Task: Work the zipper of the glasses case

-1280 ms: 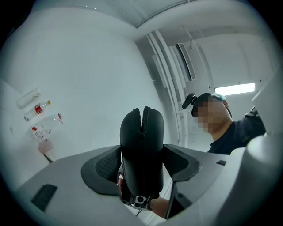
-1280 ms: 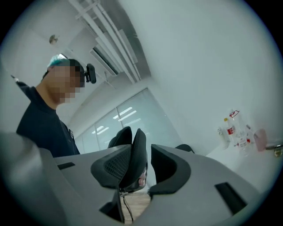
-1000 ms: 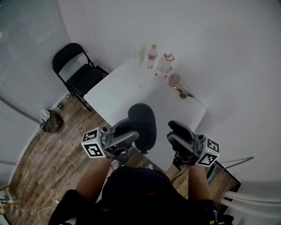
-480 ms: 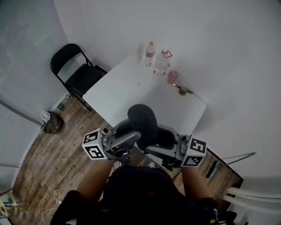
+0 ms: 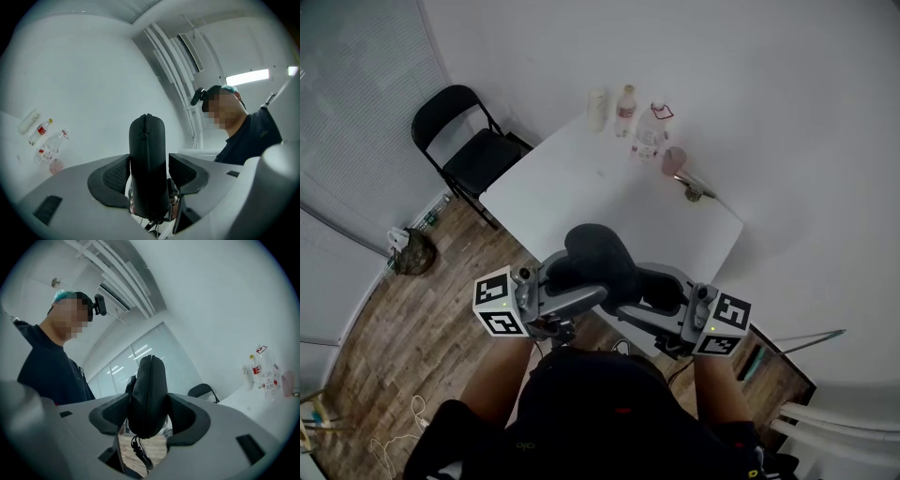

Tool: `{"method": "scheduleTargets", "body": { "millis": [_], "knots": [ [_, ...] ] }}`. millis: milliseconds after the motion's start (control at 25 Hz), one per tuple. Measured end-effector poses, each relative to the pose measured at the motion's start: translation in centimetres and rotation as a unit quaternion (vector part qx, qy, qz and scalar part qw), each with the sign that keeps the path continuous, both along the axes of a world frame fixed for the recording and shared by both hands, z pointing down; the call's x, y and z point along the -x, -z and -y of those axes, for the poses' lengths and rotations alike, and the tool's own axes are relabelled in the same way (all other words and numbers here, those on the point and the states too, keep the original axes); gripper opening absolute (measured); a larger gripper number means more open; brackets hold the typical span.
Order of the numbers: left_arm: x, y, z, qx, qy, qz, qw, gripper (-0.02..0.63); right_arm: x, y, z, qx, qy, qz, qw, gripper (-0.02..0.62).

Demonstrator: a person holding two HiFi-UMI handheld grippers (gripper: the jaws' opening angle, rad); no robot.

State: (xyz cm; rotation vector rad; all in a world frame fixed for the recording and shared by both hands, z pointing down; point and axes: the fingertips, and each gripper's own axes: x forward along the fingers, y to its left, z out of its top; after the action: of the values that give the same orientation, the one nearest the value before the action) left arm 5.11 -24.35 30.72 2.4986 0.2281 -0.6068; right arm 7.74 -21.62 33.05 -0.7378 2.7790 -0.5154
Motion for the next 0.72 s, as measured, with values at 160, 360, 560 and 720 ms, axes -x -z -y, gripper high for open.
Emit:
{"method": "scheduleTargets", "body": {
  "millis": [160, 360, 560, 720],
  "knots": [
    [-0.4, -0.5, -1.4, -0.064, -0.009, 0.047, 0.9968, 0.279, 0.5, -0.3, -0.6, 0.004, 0.028, -0.028, 0.999, 0.27],
    [-1.6, -1.6, -2.7, -0.101, -0.037, 0.094, 0.9897, 0.31, 0.8, -1.1, -1.2, 0.018, 0.075, -0.069, 0.995, 0.27],
    [-2.2, -2.4, -3.8, -0.116, -0.057, 0.111, 0.9855, 0.318, 1.8, -2.5, -1.9, 0.025, 0.109, -0.099, 0.989, 0.267],
    [-1.6, -2.0, -3.6, -0.106, -0.04, 0.098, 0.9888, 0.295, 2.4, -2.3, -1.9, 0.034, 0.111, -0.101, 0.988, 0.268]
  ]
}}
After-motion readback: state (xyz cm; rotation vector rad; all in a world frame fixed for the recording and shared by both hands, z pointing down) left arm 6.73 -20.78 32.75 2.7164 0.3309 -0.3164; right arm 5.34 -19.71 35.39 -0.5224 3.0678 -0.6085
